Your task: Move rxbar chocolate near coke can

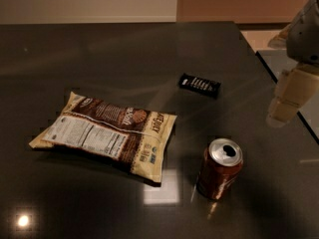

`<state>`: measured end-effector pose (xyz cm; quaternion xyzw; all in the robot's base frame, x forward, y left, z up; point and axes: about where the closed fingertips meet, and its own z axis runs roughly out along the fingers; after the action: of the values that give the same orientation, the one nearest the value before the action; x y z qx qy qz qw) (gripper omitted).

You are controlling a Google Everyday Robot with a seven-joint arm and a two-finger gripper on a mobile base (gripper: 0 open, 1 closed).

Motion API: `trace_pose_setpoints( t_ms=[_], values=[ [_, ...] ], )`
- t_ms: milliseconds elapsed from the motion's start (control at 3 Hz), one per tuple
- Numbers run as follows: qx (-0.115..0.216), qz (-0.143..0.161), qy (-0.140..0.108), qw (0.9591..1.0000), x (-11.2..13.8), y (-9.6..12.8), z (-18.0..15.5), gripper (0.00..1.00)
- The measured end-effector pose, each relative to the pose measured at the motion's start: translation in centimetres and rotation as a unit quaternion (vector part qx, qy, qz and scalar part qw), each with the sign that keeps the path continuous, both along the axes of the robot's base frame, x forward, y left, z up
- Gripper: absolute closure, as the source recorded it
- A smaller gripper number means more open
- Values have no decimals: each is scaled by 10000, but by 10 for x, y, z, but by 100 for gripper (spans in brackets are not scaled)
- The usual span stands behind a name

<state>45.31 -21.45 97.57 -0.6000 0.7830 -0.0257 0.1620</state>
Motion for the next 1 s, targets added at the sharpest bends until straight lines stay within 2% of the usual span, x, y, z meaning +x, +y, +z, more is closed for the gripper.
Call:
trace_pose_setpoints(
  t_ms=[333,1000],
  values=[
    [188,-47,45,9998,34,5,-7,0],
    [675,-124,125,9976,95,32,-45,0]
  ],
)
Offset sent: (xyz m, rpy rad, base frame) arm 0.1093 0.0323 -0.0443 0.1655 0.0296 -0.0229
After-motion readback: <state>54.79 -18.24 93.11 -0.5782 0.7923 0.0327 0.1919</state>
